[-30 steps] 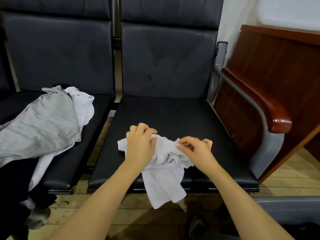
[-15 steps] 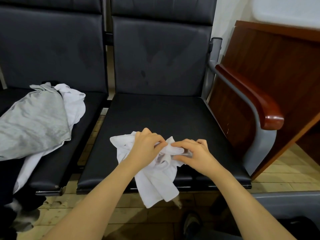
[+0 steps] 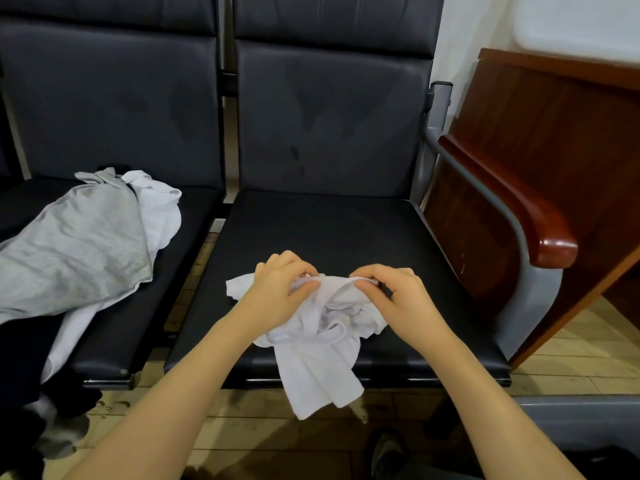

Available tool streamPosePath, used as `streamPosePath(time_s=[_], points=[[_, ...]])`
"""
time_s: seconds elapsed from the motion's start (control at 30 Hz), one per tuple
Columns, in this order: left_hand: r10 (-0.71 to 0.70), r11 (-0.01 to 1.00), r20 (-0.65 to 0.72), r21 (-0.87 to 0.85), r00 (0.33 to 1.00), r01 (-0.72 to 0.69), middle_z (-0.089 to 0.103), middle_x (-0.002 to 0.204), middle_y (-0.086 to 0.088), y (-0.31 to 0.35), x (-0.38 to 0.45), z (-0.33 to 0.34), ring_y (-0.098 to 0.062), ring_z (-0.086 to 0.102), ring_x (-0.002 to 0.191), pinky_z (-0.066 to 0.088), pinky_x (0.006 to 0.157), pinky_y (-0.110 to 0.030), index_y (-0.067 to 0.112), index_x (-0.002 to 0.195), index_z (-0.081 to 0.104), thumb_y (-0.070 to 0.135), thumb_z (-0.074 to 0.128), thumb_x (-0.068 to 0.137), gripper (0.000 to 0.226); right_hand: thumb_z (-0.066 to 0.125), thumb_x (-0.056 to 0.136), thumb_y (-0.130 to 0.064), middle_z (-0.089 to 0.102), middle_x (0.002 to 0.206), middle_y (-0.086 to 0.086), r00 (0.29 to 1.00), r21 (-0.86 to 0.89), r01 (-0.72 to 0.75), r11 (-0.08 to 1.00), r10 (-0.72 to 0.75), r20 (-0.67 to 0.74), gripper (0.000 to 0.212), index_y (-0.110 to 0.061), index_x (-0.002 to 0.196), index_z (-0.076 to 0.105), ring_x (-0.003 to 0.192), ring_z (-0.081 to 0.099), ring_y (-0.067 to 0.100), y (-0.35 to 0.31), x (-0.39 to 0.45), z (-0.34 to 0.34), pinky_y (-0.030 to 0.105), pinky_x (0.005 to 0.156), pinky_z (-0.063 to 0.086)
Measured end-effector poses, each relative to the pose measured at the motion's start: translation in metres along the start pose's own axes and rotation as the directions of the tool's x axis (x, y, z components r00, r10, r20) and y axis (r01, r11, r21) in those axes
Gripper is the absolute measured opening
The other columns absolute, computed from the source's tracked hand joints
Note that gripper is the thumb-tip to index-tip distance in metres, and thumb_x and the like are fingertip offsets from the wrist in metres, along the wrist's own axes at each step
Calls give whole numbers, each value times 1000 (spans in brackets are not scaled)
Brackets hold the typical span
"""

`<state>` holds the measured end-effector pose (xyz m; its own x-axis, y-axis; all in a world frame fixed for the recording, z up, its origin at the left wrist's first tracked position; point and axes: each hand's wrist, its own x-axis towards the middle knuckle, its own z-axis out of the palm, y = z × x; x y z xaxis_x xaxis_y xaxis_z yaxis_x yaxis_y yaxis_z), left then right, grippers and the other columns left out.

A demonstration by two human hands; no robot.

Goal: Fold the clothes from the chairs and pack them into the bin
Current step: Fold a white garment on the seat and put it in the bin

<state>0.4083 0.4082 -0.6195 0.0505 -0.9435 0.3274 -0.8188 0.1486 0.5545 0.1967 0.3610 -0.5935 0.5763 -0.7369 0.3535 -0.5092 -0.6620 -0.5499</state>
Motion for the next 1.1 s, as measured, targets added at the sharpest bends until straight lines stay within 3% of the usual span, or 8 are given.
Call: streamPosePath(time_s=[0.1,0.3,0.5,0.63,0.77,0.87,0.97,1.1], points=[[-100,994,11,-38,995,101,46,109,8,-18,-17,-16,-10,45,100,33,91,-24,22,108,63,22,57,93,16,52,96,-21,60,90,-22,1000,80,27,996,-27,-4,26,-29,116,66,90,56,-2,-7,2,7,24,90,40],[-149,979,9,-140,989,149,58,91,4,-55,-63,-49,-7,57,85,42,74,-10,26,79,66,12,65,87,16,57,93,-13,62,92,-7,997,202,-64,977,56,46,25,-28,108,70,86,58,2,-23,5,17,9,76,45],[-39,992,129,121,991,24,57,88,10,-69,-90,-52,-8,55,83,47,80,-28,17,83,74,29,66,87,15,60,91,-14,60,88,-5,991,230,-130,964,120,54,23,-32,100,70,84,57,6,-26,2,26,12,77,45],[4,976,0,218,1000,-4,61,82,7,-65,-103,-41,-15,58,75,51,68,-35,15,84,75,40,55,87,32,61,91,-15,57,82,-7,989,199,-149,969,146,34,20,-29,100,71,79,56,8,-27,-1,34,9,71,43],[-127,970,-147,187,981,154,61,85,1,-60,-106,-33,-19,57,82,47,72,-29,10,88,73,22,69,85,12,61,91,-24,58,84,-7,982,197,-187,962,189,5,21,-45,87,63,89,56,17,-31,-4,40,36,88,49],[-173,949,-135,242,976,202,61,91,-5,-60,-106,-30,-24,56,87,49,77,-37,7,96,72,22,68,85,18,61,91,-27,59,82,-10,969,194,-227,954,241,-51,14,-39,86,65,88,57,16,-29,-6,40,47,94,45],[-213,929,-83,291,973,229,58,103,-5,-58,-102,-30,-23,54,97,47,82,-34,10,106,69,26,60,91,24,55,95,-25,60,90,-9,958,78,-276,958,281,-64,18,-27,107,68,90,55,13,-23,-7,37,38,102,34],[-240,859,23,470,970,202,50,116,-2,-55,-97,-34,-19,48,106,42,89,-28,13,115,56,29,41,100,27,50,98,-25,58,99,-14,940,-71,-335,940,328,-89,21,-28,110,66,90,43,4,-25,-14,27,22,85,14]])
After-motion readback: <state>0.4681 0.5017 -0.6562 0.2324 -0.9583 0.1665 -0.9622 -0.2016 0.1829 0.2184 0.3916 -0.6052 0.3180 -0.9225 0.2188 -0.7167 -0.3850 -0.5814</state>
